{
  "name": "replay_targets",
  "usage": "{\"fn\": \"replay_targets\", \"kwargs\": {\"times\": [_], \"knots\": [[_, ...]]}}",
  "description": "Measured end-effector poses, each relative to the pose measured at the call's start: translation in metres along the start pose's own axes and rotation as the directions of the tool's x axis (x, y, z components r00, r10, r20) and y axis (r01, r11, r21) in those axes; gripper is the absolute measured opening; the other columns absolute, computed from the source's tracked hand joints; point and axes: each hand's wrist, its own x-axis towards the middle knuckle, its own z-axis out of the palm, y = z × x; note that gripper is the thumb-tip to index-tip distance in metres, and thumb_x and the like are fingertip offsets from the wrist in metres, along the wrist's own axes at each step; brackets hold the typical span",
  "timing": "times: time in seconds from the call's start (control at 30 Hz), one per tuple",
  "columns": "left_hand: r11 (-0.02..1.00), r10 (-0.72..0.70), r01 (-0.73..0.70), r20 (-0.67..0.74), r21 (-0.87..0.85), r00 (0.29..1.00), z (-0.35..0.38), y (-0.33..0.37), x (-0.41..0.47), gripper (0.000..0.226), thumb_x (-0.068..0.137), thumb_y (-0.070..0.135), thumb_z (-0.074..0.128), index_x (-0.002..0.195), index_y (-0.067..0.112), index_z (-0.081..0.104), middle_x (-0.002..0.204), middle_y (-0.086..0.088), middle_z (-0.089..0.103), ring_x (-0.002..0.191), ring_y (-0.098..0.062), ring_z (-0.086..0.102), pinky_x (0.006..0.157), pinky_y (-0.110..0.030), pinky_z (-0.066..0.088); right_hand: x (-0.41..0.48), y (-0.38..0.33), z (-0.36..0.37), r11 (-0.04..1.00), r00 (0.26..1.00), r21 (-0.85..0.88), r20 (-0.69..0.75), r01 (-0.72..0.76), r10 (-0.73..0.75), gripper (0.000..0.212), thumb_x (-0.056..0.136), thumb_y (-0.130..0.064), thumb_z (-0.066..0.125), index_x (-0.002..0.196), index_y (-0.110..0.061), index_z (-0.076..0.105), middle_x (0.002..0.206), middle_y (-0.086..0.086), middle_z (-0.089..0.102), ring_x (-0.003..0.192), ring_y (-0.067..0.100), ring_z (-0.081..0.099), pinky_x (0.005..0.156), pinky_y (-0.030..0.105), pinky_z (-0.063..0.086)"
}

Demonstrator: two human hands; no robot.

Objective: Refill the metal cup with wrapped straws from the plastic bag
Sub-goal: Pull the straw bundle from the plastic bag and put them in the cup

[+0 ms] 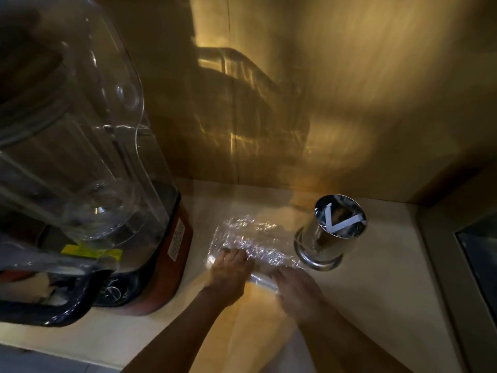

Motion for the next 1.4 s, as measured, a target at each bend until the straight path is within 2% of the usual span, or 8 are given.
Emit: {"fn": "replay_targets", "kwargs": {"times": [0.27, 0.47, 0.57, 0.8, 1.07, 1.2, 1.3, 1.4], "knots": [[0.985, -0.046, 0.039, -0.039, -0.167, 0.998, 0.006, -0.004, -0.03, 0.048, 0.076, 0.058, 0.056, 0.105, 0.02, 0.065, 0.114, -0.005, 0.068, 0.109, -0.023, 0.061, 0.101, -0.039, 0.038, -0.021, 0.009, 0.001, 0.985, 0.985, -0.047, -0.037, 0.169, -0.171, 0.042, 0.071, -0.059, 0.043, 0.093, -0.028, 0.062, 0.096, -0.009, 0.066, 0.085, 0.009, 0.063, 0.081, 0.025, 0.043], [0.967, 0.033, -0.021, 0.042, -0.255, 0.999, -0.002, -0.02, -0.014, 0.044, 0.081, 0.002, 0.053, 0.119, 0.023, 0.051, 0.126, -0.001, 0.055, 0.119, -0.021, 0.05, 0.097, -0.03, 0.033, -0.009, 0.003, -0.005, 0.984, 0.998, 0.172, 0.043, -0.044, 0.037, 0.04, 0.069, -0.033, 0.055, 0.109, -0.024, 0.055, 0.124, -0.001, 0.055, 0.117, 0.02, 0.05, 0.098, 0.034, 0.029], [0.964, 0.046, -0.044, 0.001, -0.264, 0.999, -0.007, -0.029, -0.004, 0.043, 0.086, 0.014, 0.054, 0.126, 0.028, 0.047, 0.133, 0.001, 0.048, 0.124, -0.016, 0.042, 0.103, -0.029, 0.029, -0.005, 0.0, -0.002, 0.945, 0.965, 0.246, 0.206, -0.214, 0.165, 0.069, 0.062, -0.034, 0.063, 0.128, -0.029, 0.04, 0.132, -0.004, 0.05, 0.122, 0.015, 0.043, 0.105, 0.035, 0.024], [0.995, 0.081, -0.056, 0.346, -0.083, 0.935, -0.015, -0.018, -0.004, 0.046, 0.085, 0.019, 0.06, 0.127, 0.029, 0.047, 0.142, -0.002, 0.044, 0.127, -0.025, 0.043, 0.104, -0.042, 0.037, -0.002, 0.003, -0.009, 0.928, 0.898, 0.254, 0.414, -0.271, 0.149, 0.054, 0.06, -0.025, 0.07, 0.11, -0.03, 0.05, 0.114, -0.003, 0.064, 0.102, 0.019, 0.061, 0.084, 0.028, 0.047], [0.997, -0.02, 0.015, -0.062, -0.08, 0.998, -0.018, -0.004, -0.011, 0.048, 0.04, 0.021, 0.081, 0.086, 0.018, 0.068, 0.086, 0.003, 0.067, 0.077, -0.012, 0.066, 0.071, -0.019, 0.053, -0.004, 0.004, -0.022, 1.0, 0.999, -0.012, -0.04, -0.002, 0.001, 0.048, 0.054, -0.021, 0.067, 0.101, -0.026, 0.06, 0.093, -0.004, 0.064, 0.084, 0.015, 0.064, 0.078, 0.023, 0.049], [0.98, 0.084, -0.087, -0.029, -0.18, 0.996, -0.001, 0.003, -0.031, 0.053, 0.063, 0.038, 0.068, 0.112, 0.021, 0.058, 0.11, 0.004, 0.061, 0.103, -0.014, 0.06, 0.091, -0.018, 0.044, -0.024, 0.0, 0.0, 0.996, 0.997, 0.048, -0.02, 0.075, -0.074, 0.043, 0.047, -0.036, 0.067, 0.089, -0.029, 0.06, 0.081, -0.013, 0.063, 0.07, 0.007, 0.063, 0.063, 0.016, 0.048], [0.974, 0.153, -0.137, 0.078, -0.179, 0.985, 0.005, 0.007, -0.041, 0.081, 0.064, 0.064, 0.062, 0.124, 0.012, 0.049, 0.134, -0.005, 0.049, 0.124, -0.019, 0.048, 0.103, -0.023, 0.037, -0.038, 0.003, 0.006, 0.998, 0.997, 0.06, 0.072, 0.032, -0.037, 0.062, 0.058, -0.07, 0.044, 0.105, -0.032, 0.057, 0.097, -0.013, 0.063, 0.086, 0.006, 0.061, 0.08, 0.017, 0.046], [0.948, 0.141, -0.079, 0.183, -0.31, 0.973, 0.006, 0.008, -0.04, 0.054, 0.081, 0.05, 0.056, 0.121, 0.016, 0.044, 0.142, 0.0, 0.037, 0.131, -0.016, 0.034, 0.104, -0.027, 0.027, -0.037, 0.014, 0.006, 0.989, 0.986, 0.15, 0.164, 0.003, -0.028, 0.064, 0.065, -0.063, 0.047, 0.121, -0.033, 0.047, 0.121, -0.001, 0.053, 0.116, 0.017, 0.047, 0.101, 0.027, 0.028]]}}
